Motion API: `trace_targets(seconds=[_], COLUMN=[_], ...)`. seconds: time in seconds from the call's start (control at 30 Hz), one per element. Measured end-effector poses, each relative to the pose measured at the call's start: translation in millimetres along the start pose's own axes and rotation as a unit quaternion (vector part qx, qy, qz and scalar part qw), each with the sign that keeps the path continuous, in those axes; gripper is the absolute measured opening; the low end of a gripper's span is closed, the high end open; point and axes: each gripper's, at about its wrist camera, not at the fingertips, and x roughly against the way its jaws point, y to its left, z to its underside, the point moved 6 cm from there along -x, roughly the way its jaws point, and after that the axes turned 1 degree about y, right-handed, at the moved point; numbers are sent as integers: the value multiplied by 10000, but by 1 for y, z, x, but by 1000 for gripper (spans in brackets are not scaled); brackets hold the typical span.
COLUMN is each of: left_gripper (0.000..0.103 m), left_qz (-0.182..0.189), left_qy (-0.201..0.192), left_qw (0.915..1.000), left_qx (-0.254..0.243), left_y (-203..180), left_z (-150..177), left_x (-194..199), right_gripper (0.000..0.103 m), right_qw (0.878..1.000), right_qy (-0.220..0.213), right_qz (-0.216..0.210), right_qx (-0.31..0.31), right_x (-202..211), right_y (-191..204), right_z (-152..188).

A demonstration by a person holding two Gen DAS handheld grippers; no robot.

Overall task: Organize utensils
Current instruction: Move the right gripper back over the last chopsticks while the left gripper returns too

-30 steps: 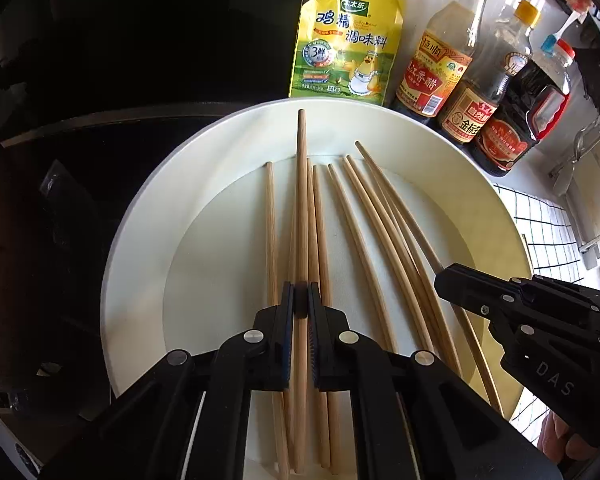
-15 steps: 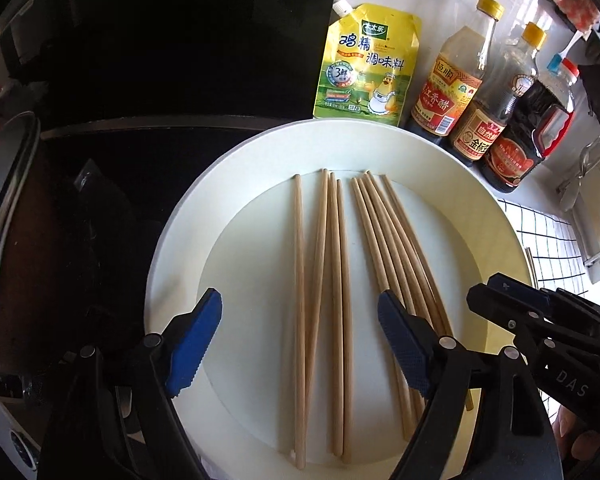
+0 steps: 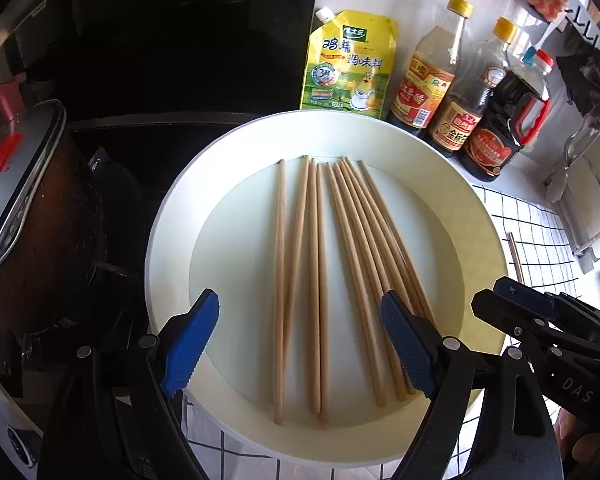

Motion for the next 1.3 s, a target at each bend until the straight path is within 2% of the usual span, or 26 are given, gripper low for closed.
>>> trace_targets(seconds=[0.33, 0.83, 1.1, 1.3], left_gripper=[81, 81, 81, 81], left_qz=[78, 233, 260, 233], left_qy=[30, 131, 215, 364], left_qw=[9999, 9982, 9966, 9949], left_qx=[-112, -537, -747, -907], left_y=[-30, -103, -140, -165], left_z=[15, 37, 50, 62], left_x=[10, 14, 12, 3], right_gripper=[42, 44, 48, 48], right_qw=[9998, 9977, 9945, 9927], right_qy=[-152, -316, -424, -339], right_qz=[144, 439, 862, 1089], right_qx=[-13, -407, -417, -393], right_x=[32, 72, 89, 88], right_y=[-21, -94, -132, -157], right_z=[18, 51, 65, 77])
